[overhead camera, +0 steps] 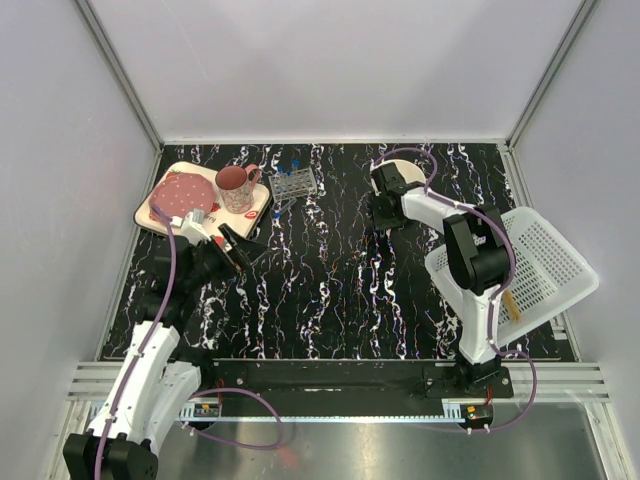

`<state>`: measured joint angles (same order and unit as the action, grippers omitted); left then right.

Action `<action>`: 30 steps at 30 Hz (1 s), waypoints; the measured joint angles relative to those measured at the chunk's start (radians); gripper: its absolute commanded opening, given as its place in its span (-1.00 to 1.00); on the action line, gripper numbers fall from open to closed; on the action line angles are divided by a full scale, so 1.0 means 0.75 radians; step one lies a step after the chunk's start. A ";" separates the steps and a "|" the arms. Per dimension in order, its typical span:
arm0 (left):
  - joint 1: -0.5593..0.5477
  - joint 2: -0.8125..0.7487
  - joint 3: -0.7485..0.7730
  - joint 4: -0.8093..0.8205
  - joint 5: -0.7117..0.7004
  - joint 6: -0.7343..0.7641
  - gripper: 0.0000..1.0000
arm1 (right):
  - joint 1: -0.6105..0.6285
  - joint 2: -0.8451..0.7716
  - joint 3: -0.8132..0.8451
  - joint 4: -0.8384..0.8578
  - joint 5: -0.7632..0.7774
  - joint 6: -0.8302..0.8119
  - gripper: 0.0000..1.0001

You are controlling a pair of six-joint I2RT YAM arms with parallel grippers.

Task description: Organize the chemistry lab equipment

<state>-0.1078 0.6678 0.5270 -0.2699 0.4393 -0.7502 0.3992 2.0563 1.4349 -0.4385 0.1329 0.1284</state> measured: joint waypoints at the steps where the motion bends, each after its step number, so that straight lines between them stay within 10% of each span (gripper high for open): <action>1: 0.000 0.000 -0.003 0.017 0.021 -0.011 0.98 | 0.000 -0.006 -0.010 0.007 -0.008 -0.001 -0.45; 17: -0.141 0.063 -0.194 0.393 0.248 -0.320 0.98 | 0.000 -0.229 -0.296 0.017 -0.304 -0.132 -0.85; 30: -0.557 0.714 -0.109 0.922 0.110 -0.603 0.79 | 0.000 -0.747 -0.534 0.009 -0.995 -0.301 -0.96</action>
<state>-0.5255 1.2034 0.4450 0.4217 0.5217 -1.2022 0.3992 1.4963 1.0348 -0.4316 -0.6136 -0.0971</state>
